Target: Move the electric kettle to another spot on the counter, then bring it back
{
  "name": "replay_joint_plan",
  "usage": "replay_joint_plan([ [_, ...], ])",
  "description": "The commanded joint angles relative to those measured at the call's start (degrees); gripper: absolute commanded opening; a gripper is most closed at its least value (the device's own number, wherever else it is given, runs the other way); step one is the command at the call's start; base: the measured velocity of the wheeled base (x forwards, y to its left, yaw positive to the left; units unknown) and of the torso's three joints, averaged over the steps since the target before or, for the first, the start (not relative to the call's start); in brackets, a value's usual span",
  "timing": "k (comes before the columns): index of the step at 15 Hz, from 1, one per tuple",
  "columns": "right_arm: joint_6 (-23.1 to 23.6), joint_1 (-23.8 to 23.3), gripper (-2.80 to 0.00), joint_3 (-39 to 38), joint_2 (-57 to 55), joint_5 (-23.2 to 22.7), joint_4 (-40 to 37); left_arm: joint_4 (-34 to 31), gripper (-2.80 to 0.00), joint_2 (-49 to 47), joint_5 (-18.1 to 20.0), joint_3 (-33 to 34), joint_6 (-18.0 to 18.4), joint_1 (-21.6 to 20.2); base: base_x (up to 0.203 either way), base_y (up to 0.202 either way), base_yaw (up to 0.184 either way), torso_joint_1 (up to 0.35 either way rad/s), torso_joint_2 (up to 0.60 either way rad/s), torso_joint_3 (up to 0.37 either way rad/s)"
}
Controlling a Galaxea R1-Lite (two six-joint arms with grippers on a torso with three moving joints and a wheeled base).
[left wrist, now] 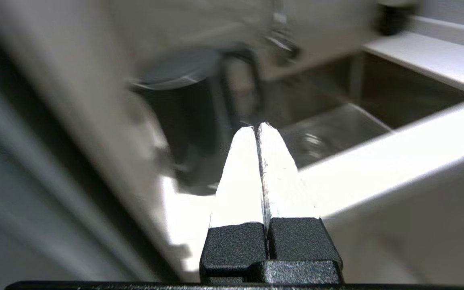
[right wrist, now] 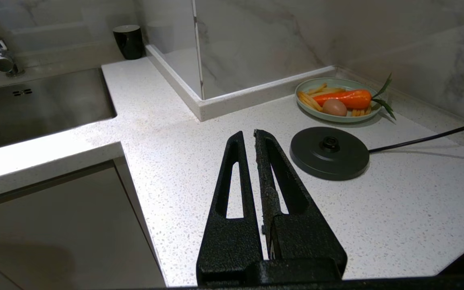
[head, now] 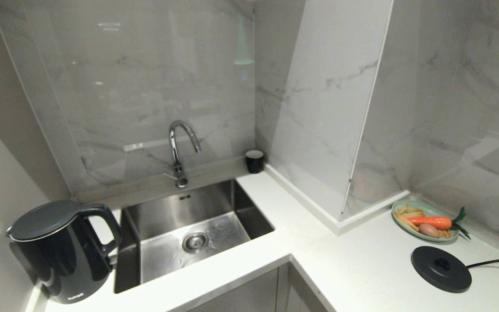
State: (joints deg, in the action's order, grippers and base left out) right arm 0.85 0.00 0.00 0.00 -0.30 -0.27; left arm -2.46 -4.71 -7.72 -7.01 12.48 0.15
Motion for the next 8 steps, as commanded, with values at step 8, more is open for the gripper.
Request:
replay_joint_plan([
  [8,0.1,0.0,-2.80,0.0,0.0,0.0,0.0,0.4,-2.80,4.7,8.0,6.2,-9.0,-0.2,0.000,0.000,0.000,0.000,0.00,0.000],
])
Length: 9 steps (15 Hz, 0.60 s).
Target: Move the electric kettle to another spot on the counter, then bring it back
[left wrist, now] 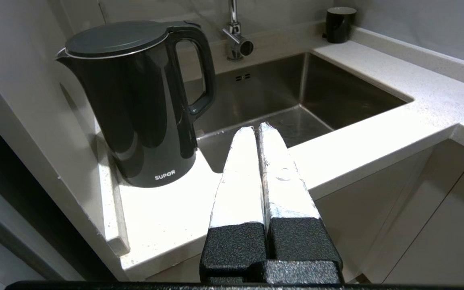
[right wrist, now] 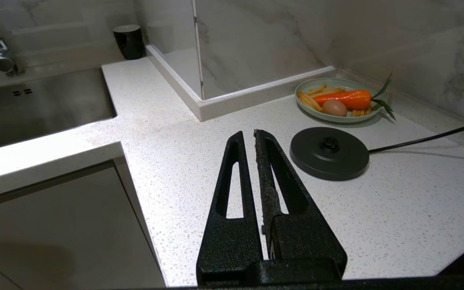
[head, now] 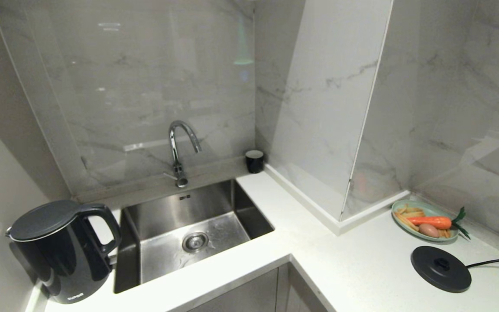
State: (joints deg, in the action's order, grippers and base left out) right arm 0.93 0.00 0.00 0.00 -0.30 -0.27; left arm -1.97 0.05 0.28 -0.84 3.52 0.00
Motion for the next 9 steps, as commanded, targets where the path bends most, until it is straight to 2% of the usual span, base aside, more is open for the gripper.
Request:
replay_joint_plan([
  [1,0.0,0.0,-2.80,0.0,0.0,0.0,0.0,0.0,-2.80,0.0,0.0,0.1,-0.1,0.0,0.000,0.000,0.000,0.000,0.00,0.000],
  [7,0.0,0.0,-2.80,0.0,0.0,0.0,0.0,-0.1,-2.80,0.0,-0.1,0.1,-0.1,0.0,0.000,0.000,0.000,0.000,0.00,0.000],
  [9,0.0,0.0,-2.80,0.0,0.0,0.0,0.0,0.0,-2.80,0.0,-0.1,0.1,-0.1,0.0,-0.004,0.004,-0.127,-0.001,0.00,0.004],
])
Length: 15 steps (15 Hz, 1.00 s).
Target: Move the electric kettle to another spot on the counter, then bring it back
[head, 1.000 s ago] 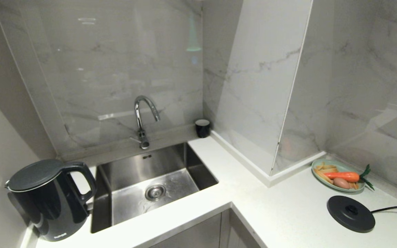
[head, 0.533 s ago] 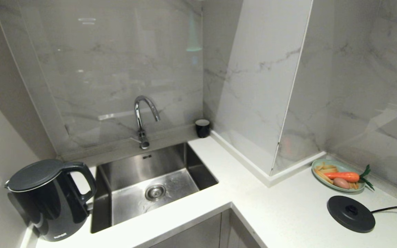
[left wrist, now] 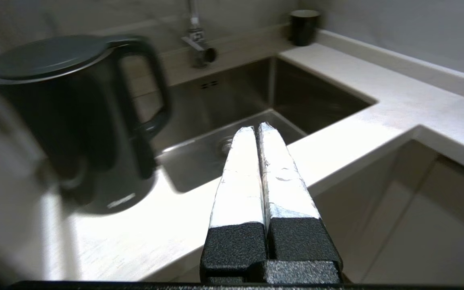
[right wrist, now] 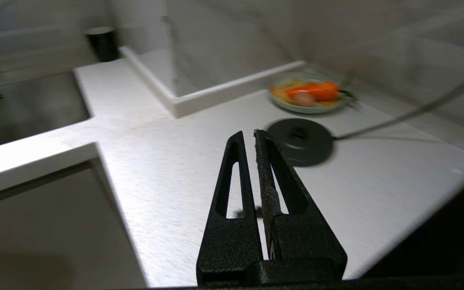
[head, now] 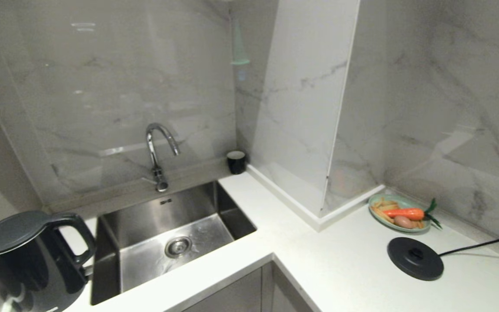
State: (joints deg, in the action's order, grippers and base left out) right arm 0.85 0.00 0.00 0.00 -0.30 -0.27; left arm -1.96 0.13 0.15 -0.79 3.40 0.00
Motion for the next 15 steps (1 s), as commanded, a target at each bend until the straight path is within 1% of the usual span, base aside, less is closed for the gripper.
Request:
replay_joint_plan([
  [1,0.0,0.0,-2.80,0.0,0.0,0.0,0.0,-0.1,-2.80,-0.1,0.0,0.0,0.0,0.0,0.002,0.006,-0.176,-0.002,0.01,0.002],
  [15,0.0,0.0,-2.80,0.0,0.0,0.0,0.0,-0.1,-2.80,-0.1,0.2,0.0,0.0,0.0,0.001,0.008,-0.176,0.002,0.00,0.003],
])
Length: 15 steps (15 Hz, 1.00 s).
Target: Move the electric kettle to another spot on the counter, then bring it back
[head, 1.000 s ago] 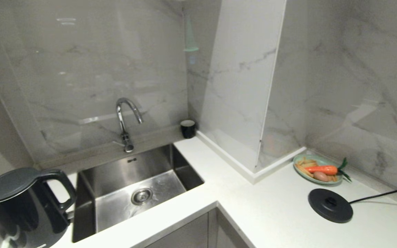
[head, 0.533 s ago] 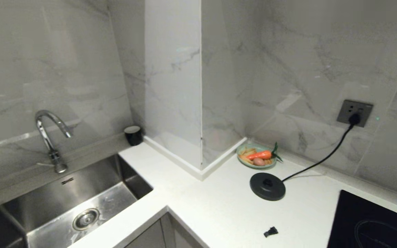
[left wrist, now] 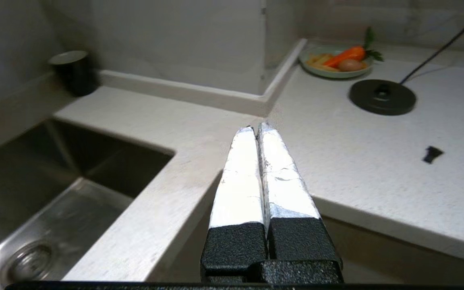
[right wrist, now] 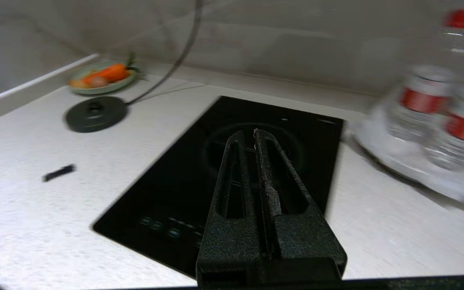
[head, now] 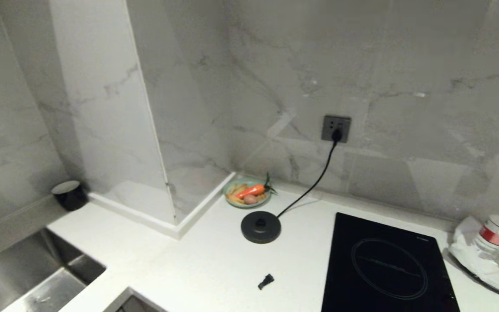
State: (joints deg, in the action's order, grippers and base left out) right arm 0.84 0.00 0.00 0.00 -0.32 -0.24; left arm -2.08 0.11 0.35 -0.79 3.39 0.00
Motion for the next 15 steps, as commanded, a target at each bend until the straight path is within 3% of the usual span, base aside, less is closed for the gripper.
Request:
replay_joint_plan([
  [1,0.0,0.0,-2.80,0.0,0.0,0.0,0.0,0.0,-2.80,-0.1,0.0,0.0,0.0,0.0,0.005,0.014,-0.177,-0.002,0.01,0.006],
  [12,0.0,0.0,-2.80,0.0,0.0,0.0,0.0,0.0,-2.80,-0.1,-0.1,0.0,0.0,0.0,0.003,0.008,-0.176,0.002,0.00,0.002],
  [15,0.0,0.0,-2.80,0.0,0.0,0.0,0.0,0.0,-2.80,-0.1,-0.1,0.0,-0.3,0.0,-0.002,0.007,-0.072,0.003,0.00,0.002],
])
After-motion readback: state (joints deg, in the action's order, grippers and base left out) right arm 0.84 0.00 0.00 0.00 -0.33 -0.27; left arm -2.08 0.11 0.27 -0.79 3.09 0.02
